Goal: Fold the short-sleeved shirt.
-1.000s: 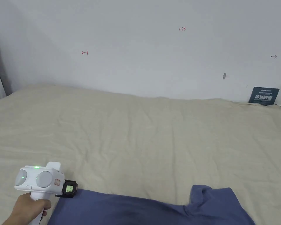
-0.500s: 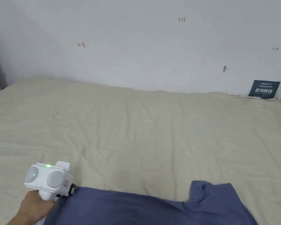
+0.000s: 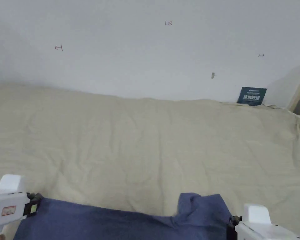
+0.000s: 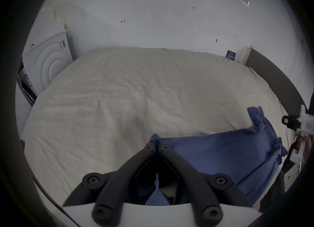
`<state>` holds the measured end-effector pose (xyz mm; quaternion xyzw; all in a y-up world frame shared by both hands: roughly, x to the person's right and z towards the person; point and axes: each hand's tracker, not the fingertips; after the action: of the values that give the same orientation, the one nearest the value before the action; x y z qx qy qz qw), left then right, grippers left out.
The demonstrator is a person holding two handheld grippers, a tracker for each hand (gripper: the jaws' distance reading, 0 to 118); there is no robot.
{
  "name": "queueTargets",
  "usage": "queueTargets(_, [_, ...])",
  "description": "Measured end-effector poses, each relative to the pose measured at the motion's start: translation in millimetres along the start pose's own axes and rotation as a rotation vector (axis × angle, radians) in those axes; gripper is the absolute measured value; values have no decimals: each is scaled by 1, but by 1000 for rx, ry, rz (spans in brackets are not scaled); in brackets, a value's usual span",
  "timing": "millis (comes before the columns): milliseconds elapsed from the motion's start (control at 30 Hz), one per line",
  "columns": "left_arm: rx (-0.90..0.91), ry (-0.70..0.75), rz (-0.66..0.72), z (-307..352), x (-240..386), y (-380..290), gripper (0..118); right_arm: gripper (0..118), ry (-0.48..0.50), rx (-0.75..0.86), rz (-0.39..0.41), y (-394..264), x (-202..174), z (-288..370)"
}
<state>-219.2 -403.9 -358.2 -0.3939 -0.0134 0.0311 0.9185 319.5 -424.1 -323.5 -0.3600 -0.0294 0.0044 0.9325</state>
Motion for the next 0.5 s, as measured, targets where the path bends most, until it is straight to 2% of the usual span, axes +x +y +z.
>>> queueTargets(67, [15, 3, 6, 6, 0, -3, 0, 2, 23, -82, -1, 18, 13, -34])
queueTargets(100, [22, 9, 4, 7, 3, -5, 0, 8, 22, -108, -11, 25, 17, -49])
queueTargets(133, [25, 12, 2, 8, 3, -6, 0, 21, 42, -134, -11, 32, 22, -65])
queueTargets(200, [29, 18, 9, 8, 3, -8, 0, 57, 33, -200, -18, 41, 28, -89])
queueTargets(233, [31, 21, 9, 9, 4, -11, 0, 63, 48, -226, -9, 45, 30, -101])
queueTargets(500, [26, 19, 49, 7, 4, -20, 0, 65, 66, -353, -15, 51, 35, -164])
